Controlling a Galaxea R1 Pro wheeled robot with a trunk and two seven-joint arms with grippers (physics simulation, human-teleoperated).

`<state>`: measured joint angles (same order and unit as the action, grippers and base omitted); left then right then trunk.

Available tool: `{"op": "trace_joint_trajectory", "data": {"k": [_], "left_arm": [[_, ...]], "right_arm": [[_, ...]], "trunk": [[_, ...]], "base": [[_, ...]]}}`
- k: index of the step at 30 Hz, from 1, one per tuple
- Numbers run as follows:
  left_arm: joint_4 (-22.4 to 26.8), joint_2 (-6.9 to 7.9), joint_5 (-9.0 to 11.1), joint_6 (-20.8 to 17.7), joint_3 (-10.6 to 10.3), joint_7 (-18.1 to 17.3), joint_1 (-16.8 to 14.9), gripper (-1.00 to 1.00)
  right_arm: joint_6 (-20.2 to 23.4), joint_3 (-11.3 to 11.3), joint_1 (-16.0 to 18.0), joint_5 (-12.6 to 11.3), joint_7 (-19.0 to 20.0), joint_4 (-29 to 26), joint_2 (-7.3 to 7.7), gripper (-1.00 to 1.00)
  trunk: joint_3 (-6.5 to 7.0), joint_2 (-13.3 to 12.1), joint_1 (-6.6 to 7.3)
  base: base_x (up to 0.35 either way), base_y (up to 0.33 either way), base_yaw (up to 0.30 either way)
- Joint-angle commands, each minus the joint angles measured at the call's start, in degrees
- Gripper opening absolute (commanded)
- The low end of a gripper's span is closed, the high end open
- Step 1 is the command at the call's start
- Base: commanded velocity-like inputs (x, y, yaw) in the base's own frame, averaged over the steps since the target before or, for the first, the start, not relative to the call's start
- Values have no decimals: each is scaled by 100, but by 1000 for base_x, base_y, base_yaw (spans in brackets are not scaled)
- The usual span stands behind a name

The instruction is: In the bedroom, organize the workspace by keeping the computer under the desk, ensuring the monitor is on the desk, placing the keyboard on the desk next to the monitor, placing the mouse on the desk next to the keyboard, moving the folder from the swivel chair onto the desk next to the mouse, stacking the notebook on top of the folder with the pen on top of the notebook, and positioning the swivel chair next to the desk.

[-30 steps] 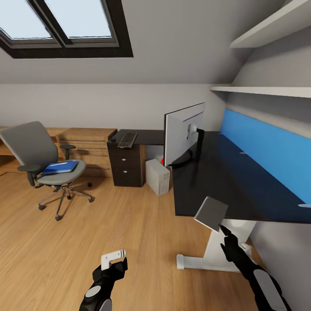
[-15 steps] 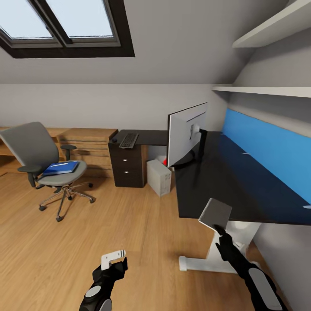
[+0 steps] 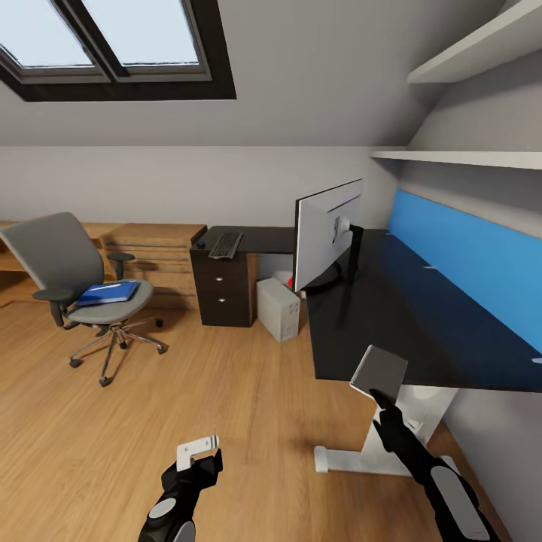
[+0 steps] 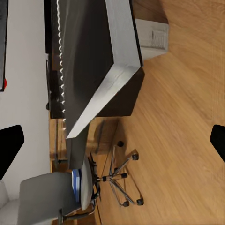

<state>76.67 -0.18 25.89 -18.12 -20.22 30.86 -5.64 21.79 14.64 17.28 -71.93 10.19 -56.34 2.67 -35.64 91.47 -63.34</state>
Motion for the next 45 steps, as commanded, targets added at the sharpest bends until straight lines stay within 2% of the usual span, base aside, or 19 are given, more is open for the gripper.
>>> {"op": "trace_joint_trajectory", "data": {"k": [1, 5, 41, 42, 45], "left_arm": [[7, 1, 39, -16, -9, 43, -5, 100], [7, -1, 39, -15, -9, 46, -7, 100], [-52, -8, 30, 1, -9, 52, -8, 100], [-53, -8, 30, 1, -9, 52, -8, 100], [-55, -8, 30, 1, -9, 52, -8, 100]], "right_arm": [[37, 13, 4, -26, 26, 1, 0, 100], [30, 16, 4, -17, 82, -4, 4, 100], [0, 75, 3, -14, 89, -9, 125, 100], [0, 77, 3, -14, 86, -9, 142, -100], [0, 77, 4, -18, 82, -9, 166, -100]], "trunk": [[-5, 3, 0], [66, -158, 88], [66, -158, 88], [66, -158, 88], [66, -158, 88]], "base": [[0, 2, 0], [0, 0, 0], [36, 0, 0], [0, 0, 0], [0, 0, 0]]}}
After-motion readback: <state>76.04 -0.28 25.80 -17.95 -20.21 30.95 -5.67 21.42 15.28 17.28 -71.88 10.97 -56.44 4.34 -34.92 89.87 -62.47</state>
